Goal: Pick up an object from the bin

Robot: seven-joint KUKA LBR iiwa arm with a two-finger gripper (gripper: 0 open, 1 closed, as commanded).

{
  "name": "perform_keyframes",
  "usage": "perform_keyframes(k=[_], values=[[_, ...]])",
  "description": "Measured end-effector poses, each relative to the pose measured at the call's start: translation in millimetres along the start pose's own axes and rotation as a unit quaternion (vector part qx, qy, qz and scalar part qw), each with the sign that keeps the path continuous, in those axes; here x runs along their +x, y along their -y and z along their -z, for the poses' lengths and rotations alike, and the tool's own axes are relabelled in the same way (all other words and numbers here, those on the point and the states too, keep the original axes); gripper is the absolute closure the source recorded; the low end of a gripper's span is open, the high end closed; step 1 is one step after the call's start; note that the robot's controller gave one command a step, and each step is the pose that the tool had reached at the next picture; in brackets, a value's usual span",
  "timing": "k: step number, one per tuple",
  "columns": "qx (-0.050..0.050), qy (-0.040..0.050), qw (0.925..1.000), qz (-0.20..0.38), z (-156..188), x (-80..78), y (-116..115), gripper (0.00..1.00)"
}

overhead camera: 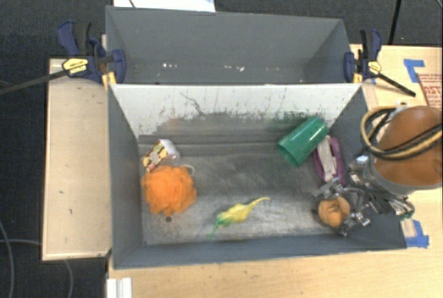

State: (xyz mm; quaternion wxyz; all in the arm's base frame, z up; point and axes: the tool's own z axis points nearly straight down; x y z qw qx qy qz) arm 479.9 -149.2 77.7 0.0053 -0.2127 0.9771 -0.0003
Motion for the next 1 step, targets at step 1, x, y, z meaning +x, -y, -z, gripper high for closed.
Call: perform_keyframes(k=[1], values=[[-0.003, -0.0058, 1.0000, 0.000, 19.7, 2.7, -1.4, 1.00]])
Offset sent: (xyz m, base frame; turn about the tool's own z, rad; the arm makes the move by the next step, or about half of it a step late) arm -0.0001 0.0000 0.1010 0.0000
